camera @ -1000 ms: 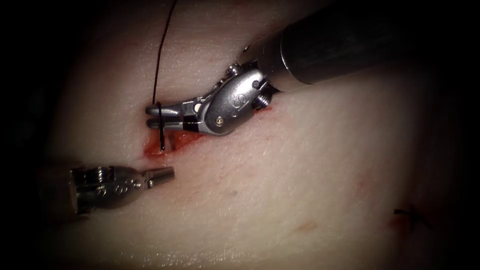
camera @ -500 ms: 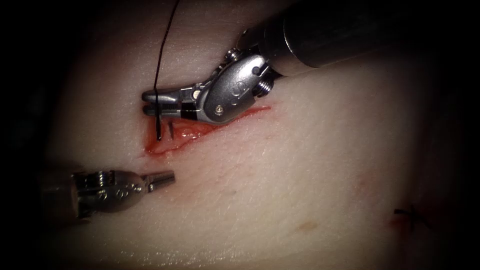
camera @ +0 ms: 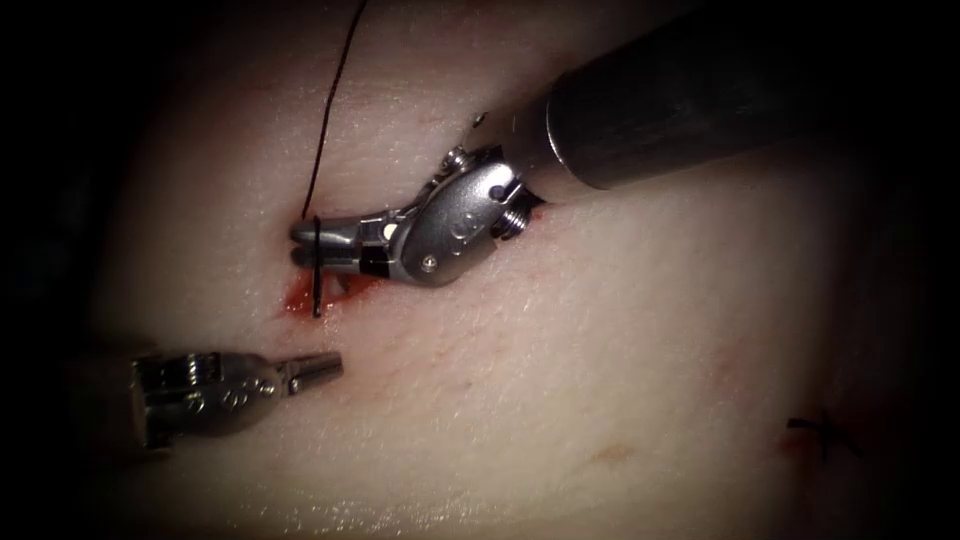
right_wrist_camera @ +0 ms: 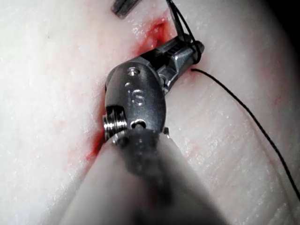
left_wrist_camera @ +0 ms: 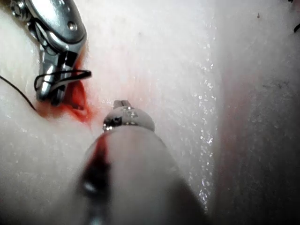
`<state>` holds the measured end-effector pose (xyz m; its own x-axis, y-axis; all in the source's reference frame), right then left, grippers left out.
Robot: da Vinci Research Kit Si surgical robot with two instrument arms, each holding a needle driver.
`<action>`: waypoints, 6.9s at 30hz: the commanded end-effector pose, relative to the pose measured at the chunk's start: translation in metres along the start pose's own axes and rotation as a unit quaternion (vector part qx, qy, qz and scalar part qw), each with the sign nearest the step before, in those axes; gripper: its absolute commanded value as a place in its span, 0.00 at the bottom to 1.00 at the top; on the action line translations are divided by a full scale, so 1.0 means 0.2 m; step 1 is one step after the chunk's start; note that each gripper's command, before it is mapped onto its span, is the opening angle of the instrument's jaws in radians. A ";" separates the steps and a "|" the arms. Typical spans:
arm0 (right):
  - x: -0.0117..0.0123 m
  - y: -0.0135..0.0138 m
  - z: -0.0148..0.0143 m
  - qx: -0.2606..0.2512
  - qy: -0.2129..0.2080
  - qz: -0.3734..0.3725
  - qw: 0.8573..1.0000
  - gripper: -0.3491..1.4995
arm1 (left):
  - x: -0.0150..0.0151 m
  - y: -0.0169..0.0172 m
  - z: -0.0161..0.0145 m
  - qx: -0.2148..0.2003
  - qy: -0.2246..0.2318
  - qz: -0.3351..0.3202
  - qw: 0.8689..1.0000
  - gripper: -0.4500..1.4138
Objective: Wound Closure
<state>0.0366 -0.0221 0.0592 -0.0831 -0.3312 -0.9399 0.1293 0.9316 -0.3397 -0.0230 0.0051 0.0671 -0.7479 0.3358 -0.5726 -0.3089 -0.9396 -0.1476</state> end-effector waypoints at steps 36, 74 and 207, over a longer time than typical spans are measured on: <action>-0.010 0.003 0.002 -0.038 -0.098 0.430 0.897 0.00 | -0.002 0.014 0.006 -0.003 0.015 0.004 1.000 0.00; 0.007 -0.014 0.002 0.026 -0.090 0.567 0.818 0.00 | -0.008 0.015 0.007 -0.004 0.019 0.008 1.000 0.00; 0.067 -0.053 -0.005 0.162 -0.048 0.849 0.501 0.00 | -0.013 0.012 0.005 -0.009 0.022 0.012 1.000 0.00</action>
<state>0.0326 -0.0354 0.0499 0.4616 0.8788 0.1208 0.0873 -0.1805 0.9797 -0.0218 0.0028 0.0685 -0.7292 0.3080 -0.6111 -0.2807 -0.9490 -0.1433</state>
